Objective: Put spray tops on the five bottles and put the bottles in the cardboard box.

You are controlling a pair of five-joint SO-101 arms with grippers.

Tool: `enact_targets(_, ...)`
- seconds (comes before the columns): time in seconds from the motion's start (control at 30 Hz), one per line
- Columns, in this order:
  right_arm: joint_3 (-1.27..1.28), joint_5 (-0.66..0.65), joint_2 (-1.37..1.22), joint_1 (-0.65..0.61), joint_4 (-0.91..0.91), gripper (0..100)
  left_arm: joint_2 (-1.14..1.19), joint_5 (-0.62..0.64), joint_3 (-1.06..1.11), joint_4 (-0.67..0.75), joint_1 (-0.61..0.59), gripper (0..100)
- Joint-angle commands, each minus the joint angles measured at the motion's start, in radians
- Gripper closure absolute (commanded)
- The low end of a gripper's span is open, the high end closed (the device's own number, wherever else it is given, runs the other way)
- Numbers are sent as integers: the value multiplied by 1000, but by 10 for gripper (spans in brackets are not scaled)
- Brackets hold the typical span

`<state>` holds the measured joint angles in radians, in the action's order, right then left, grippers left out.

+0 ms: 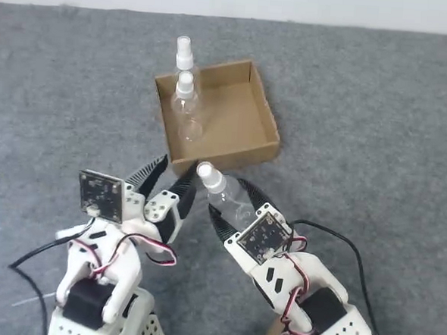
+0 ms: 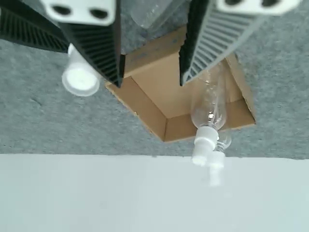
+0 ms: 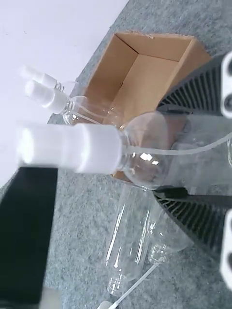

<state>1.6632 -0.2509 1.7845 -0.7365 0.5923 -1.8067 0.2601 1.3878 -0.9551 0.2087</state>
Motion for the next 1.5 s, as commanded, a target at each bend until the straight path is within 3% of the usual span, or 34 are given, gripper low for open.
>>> enact_targets(0.0, 20, -11, 16, 5, -19, 902, -17, -21, -12, 32, 28, 830)
enact_targets(0.57, 18, -11, 16, 8, -19, 902, -14, -23, -1, 34, 34, 831)
enact_targets(0.87, 20, -11, 16, 10, -21, 902, -15, -92, 15, 12, 175, 831)
enact_targets(1.47, 18, -17, 16, 12, -21, 902, -14, -94, 16, 11, 189, 831)
